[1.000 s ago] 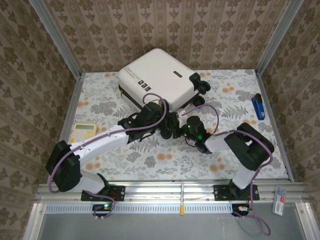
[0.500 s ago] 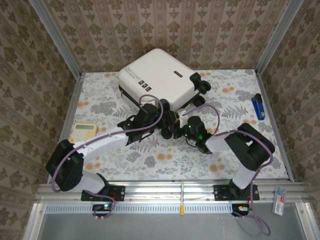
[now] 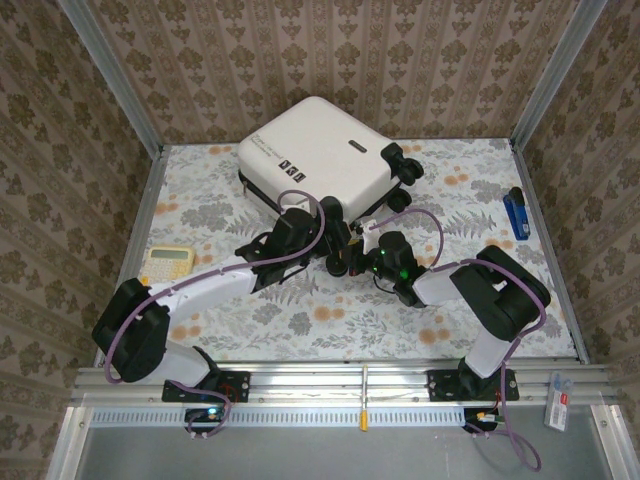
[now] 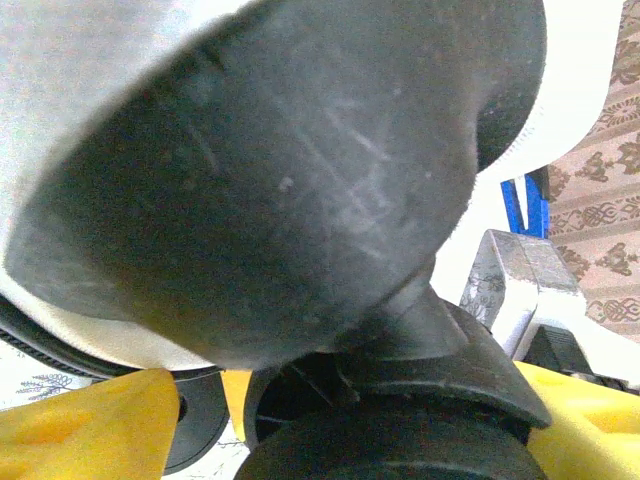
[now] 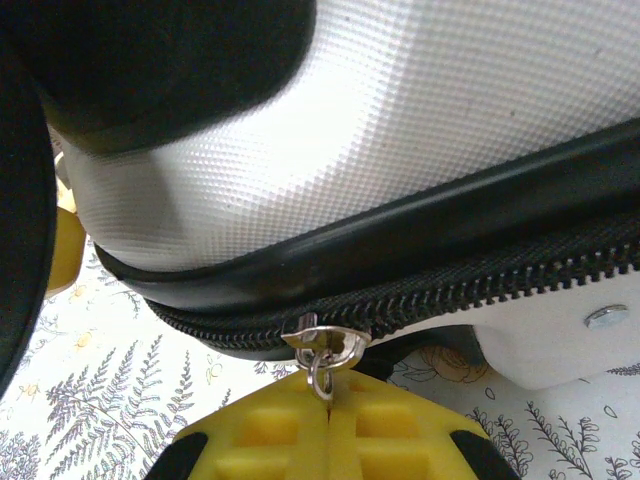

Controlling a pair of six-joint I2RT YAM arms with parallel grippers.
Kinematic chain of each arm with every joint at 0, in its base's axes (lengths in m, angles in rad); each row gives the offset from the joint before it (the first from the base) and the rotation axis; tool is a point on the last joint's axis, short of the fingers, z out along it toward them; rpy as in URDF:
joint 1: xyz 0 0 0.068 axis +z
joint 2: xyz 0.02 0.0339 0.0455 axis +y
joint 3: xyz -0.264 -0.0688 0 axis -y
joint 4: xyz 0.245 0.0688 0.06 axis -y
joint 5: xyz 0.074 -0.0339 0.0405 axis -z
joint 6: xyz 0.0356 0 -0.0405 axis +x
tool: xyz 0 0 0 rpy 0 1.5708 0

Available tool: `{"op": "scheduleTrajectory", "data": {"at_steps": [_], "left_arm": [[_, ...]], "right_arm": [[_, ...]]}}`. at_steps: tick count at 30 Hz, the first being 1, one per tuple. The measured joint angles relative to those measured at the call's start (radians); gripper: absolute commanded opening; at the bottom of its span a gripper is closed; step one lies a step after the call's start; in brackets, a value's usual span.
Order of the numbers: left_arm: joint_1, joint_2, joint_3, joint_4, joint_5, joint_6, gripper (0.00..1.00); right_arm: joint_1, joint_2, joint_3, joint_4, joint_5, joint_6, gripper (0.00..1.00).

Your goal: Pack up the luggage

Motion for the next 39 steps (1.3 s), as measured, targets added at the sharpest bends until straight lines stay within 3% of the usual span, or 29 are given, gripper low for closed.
{"op": "scheduleTrajectory", "data": {"at_steps": [20,39], "left_arm": [[0.008,-0.022,-0.002,0.037,-0.021,0.049,0.61],[0.010,-0.026,-0.002,0.039,-0.004,0.085,0.59]], "right_arm": [[-0.022,0.000,-0.001,0.000,-0.023,0.019,0.00],[-0.075,-0.020,0.025,-0.084,0.061,0.026,0.00]]}}
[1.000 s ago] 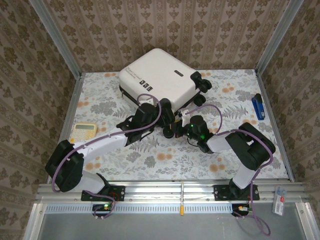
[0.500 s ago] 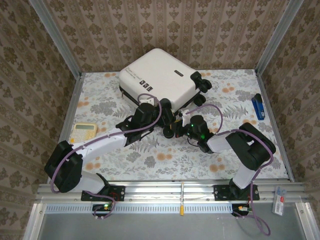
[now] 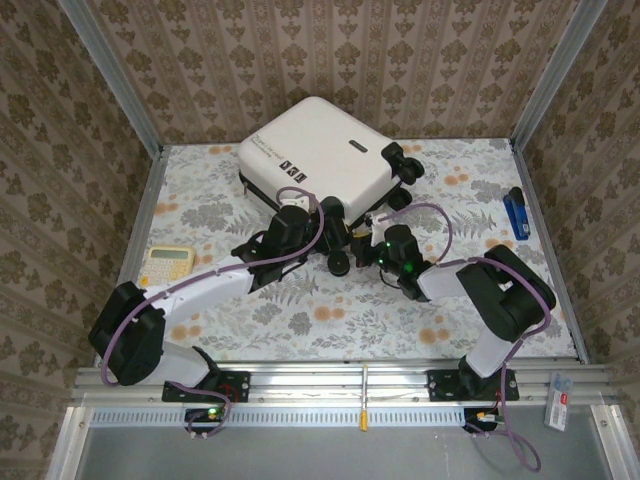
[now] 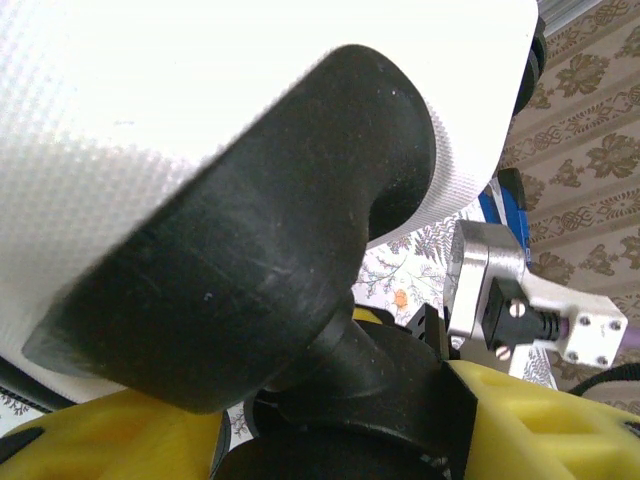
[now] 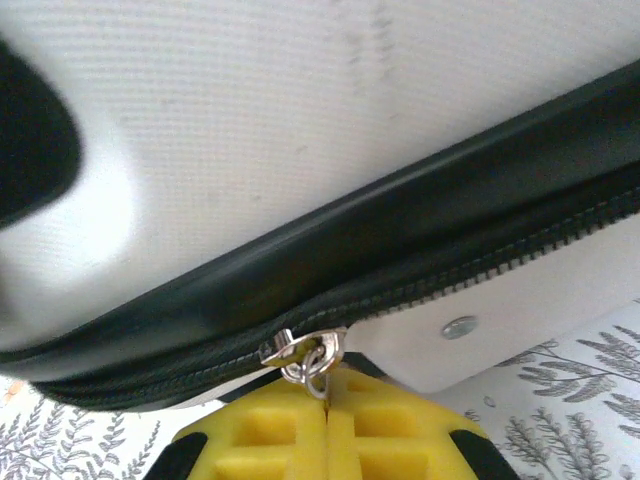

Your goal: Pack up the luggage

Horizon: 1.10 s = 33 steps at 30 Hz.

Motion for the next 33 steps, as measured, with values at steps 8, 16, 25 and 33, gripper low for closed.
{"op": "scheduleTrajectory", "data": {"at_steps": [8,16,25,33], "left_arm": [[0.013,-0.014,0.000,-0.017,0.026,0.021,0.59],[0.046,-0.051,-0.002,-0.084,0.029,0.043,0.59],[0.081,-0.062,-0.011,-0.163,0.055,0.078,0.81],[-0.001,-0.051,0.085,-0.165,0.143,0.064,0.92]], "right_arm": [[-0.054,0.000,0.039,-0.055,-0.001,-0.002,0.00],[-0.115,0.003,0.069,-0.100,0.022,0.002,0.00],[-0.144,0.003,0.072,-0.103,0.029,0.003,0.00],[-0.137,0.003,0.061,-0.084,0.029,0.003,0.00]]}}
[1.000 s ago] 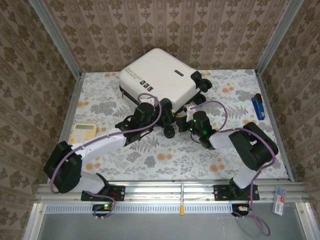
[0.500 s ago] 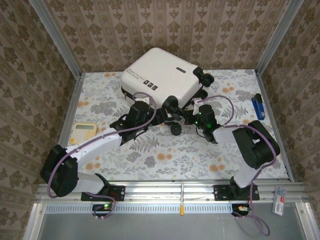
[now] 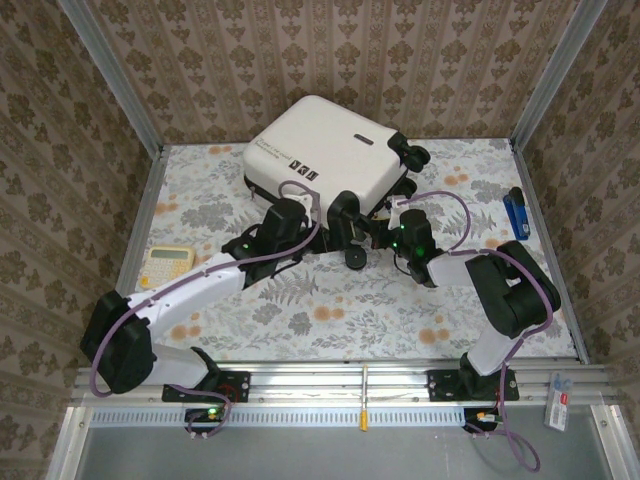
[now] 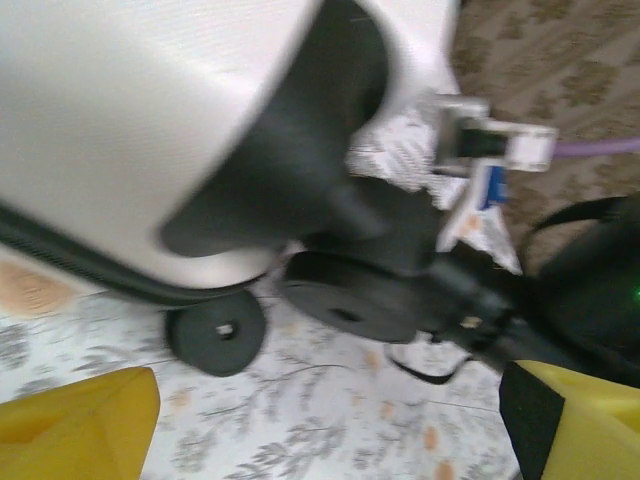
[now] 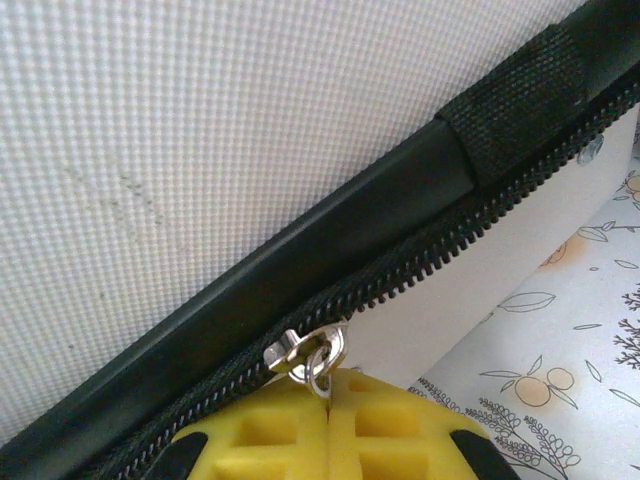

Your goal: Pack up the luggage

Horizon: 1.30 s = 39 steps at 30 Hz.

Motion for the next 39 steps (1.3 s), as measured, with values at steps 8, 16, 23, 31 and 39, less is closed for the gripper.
{"op": "scheduleTrajectory", "data": {"at_steps": [8,16,23,31,39], "left_arm": [[-0.010,0.119,0.037,0.129,0.111,-0.084,0.93],[-0.010,0.216,0.069,0.214,0.145,-0.144,0.93],[-0.010,0.264,0.072,0.294,0.134,-0.200,0.90],[-0.015,0.290,0.072,0.333,0.098,-0.274,0.74],[-0.018,0.301,0.072,0.344,0.069,-0.314,0.66]], "right_arm": [[0.006,0.000,-0.002,0.002,0.001,0.000,0.00],[0.010,-0.001,-0.007,0.009,0.001,0.000,0.00],[0.012,-0.002,-0.014,0.019,0.001,0.000,0.00],[0.014,-0.010,-0.026,0.026,0.005,0.000,0.00],[0.016,-0.014,-0.034,0.032,0.008,0.000,0.00]]}}
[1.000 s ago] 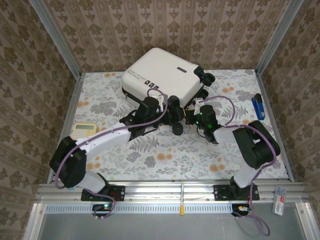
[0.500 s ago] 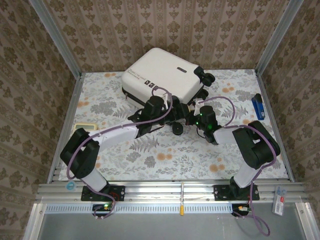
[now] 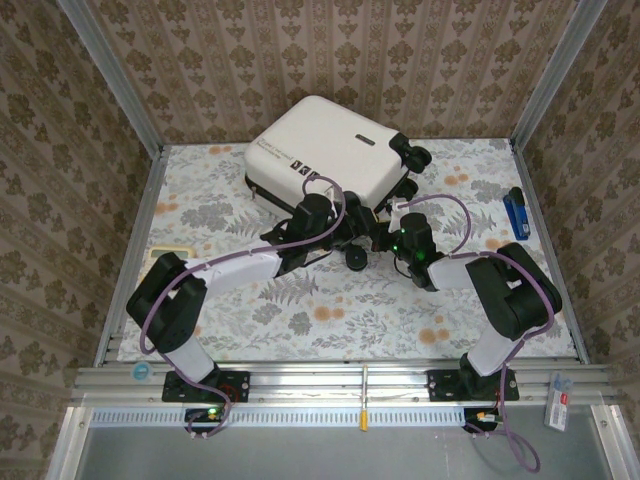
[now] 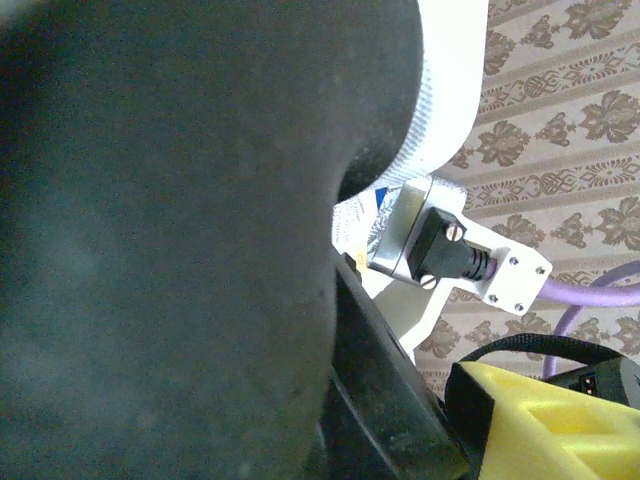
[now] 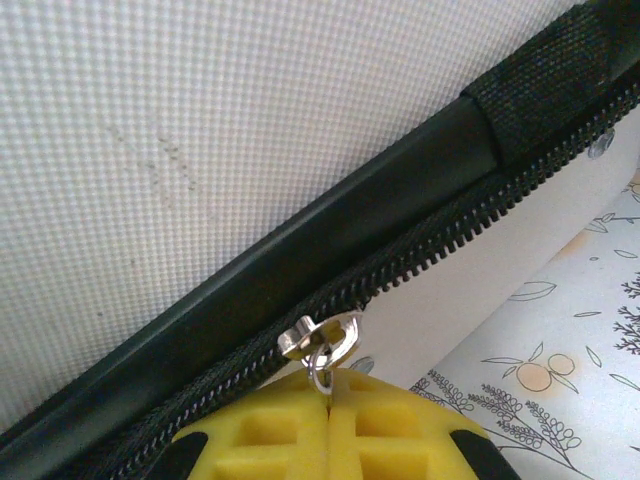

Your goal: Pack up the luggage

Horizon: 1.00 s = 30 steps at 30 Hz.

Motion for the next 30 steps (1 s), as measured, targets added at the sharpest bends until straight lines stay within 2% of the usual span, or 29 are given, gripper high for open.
{"op": "scheduleTrajectory", "data": {"at_steps": [3,7,11,24,30], "left_arm": [[-0.003,0.000,-0.003,0.018,-0.007,-0.020,0.79],[-0.006,0.003,-0.004,0.048,-0.008,-0.049,0.80],[-0.006,0.020,-0.004,0.082,-0.012,-0.081,0.74],[-0.021,0.027,-0.049,0.170,-0.087,-0.110,0.34],[-0.015,0.008,-0.073,0.179,-0.066,-0.103,0.31]], "right_arm": [[0.003,0.000,-0.007,0.011,0.001,0.000,0.00],[0.005,0.000,-0.008,0.016,0.003,0.000,0.00],[0.006,0.000,-0.009,0.016,0.013,0.000,0.00],[0.010,-0.003,-0.012,0.017,0.016,-0.005,0.00],[0.016,-0.014,-0.023,0.017,0.016,-0.007,0.00]]}}
